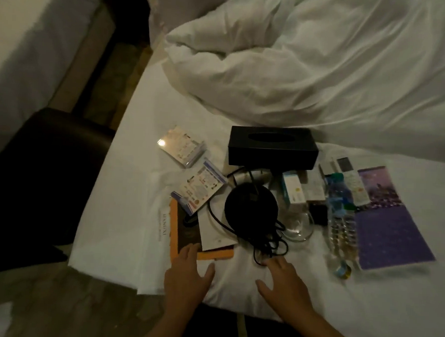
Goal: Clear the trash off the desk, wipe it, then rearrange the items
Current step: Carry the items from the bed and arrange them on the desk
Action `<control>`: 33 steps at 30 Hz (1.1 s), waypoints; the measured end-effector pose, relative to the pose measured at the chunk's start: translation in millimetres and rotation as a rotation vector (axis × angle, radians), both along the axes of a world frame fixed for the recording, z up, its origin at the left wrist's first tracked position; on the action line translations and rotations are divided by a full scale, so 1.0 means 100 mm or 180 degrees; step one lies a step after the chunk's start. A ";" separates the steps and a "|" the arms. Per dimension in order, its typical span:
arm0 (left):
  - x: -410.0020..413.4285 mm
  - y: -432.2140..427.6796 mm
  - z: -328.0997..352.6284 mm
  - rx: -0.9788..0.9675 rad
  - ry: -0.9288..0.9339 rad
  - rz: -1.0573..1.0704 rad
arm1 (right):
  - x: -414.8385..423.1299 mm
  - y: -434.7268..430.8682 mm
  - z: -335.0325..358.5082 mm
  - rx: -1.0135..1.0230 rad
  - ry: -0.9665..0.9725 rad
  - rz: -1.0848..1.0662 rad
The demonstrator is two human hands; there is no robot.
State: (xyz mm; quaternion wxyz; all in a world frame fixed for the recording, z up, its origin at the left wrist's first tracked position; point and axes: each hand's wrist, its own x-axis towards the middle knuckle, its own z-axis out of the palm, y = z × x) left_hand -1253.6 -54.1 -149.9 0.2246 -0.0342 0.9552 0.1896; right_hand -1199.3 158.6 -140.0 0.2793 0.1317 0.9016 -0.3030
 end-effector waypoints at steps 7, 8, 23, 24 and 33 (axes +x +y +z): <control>-0.86 -0.24 -0.63 0.0080 0.0175 0.0009 | -0.41 -0.41 -0.61 -0.0359 -0.0025 -0.0545; -0.99 -0.26 -0.69 0.0186 0.0266 0.0037 | -0.45 -0.48 -0.69 -0.0374 -0.0022 -0.0564; -2.33 -0.18 -1.13 -0.0478 -0.0291 -0.0570 | -0.69 -1.00 -1.04 0.0009 -0.0361 -0.1349; -2.33 -0.19 -1.13 -0.0482 -0.0263 -0.0608 | -0.70 -1.02 -1.01 0.0035 -0.0362 -0.1409; -2.38 -0.39 -1.10 0.1398 0.0258 0.0658 | -0.84 -1.03 -0.87 -0.0003 0.0164 -0.1879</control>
